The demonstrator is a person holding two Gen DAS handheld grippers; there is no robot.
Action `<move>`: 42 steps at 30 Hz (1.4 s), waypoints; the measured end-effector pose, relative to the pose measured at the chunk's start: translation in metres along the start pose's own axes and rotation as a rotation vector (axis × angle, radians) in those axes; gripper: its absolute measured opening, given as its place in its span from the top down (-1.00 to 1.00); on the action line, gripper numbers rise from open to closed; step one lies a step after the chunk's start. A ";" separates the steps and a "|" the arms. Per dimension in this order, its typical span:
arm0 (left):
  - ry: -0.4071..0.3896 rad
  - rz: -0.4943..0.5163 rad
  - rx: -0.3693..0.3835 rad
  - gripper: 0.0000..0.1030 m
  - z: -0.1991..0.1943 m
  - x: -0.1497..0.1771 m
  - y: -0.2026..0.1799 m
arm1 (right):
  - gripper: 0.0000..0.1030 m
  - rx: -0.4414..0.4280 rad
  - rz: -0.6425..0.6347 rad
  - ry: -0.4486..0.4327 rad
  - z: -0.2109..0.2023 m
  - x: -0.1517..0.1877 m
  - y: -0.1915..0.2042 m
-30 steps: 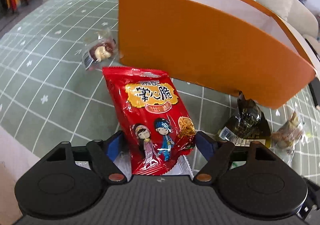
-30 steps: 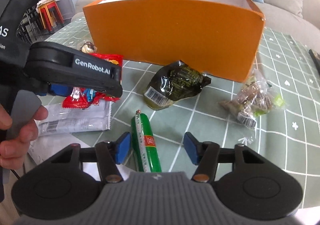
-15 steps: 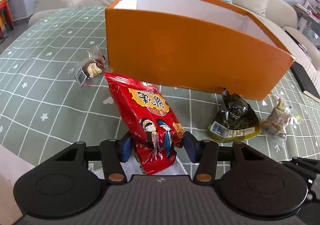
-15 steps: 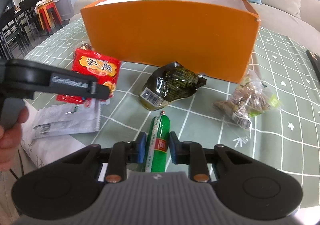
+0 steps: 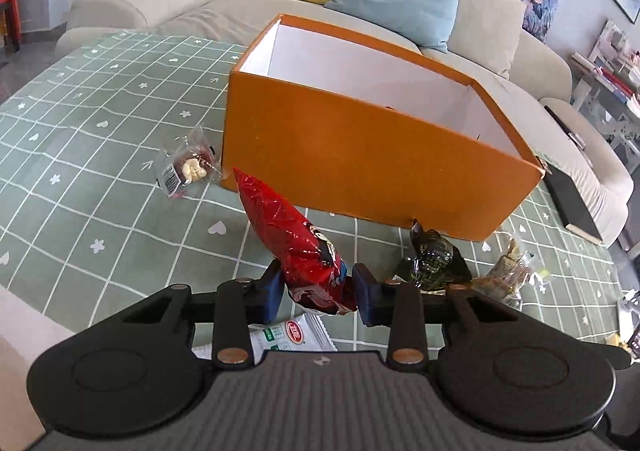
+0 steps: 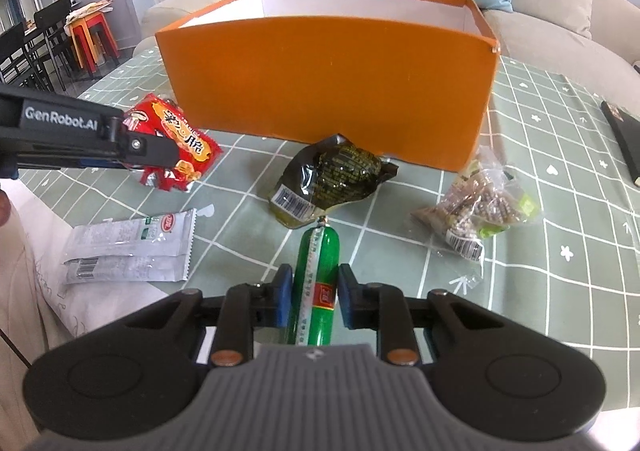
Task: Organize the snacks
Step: 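Lift both held snacks and carry them over the orange box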
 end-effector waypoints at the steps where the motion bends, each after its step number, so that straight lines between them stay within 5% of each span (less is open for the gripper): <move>1: 0.001 -0.006 0.003 0.22 -0.002 0.001 0.000 | 0.59 0.001 -0.001 -0.002 -0.001 0.000 0.000; 20: -0.131 0.077 0.087 0.28 -0.075 -0.011 -0.033 | 0.61 -0.031 0.049 -0.132 -0.066 -0.023 -0.002; 34: -0.278 0.219 0.060 0.29 -0.098 -0.091 -0.079 | 0.62 -0.013 0.044 -0.333 -0.123 -0.129 -0.020; 42: -0.266 0.243 0.010 0.31 -0.075 -0.123 -0.079 | 0.62 0.027 0.023 -0.315 -0.101 -0.185 -0.029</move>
Point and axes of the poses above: each gripper's, at about its wrist camera, not at the fingertips, and z roughly the way its jaws point, y to its left, x to its underside, the point moved 10 cm from there along z, roughly the way its jaws point, and after that the axes turned 15 degrees about y, right-handed, at the moved point
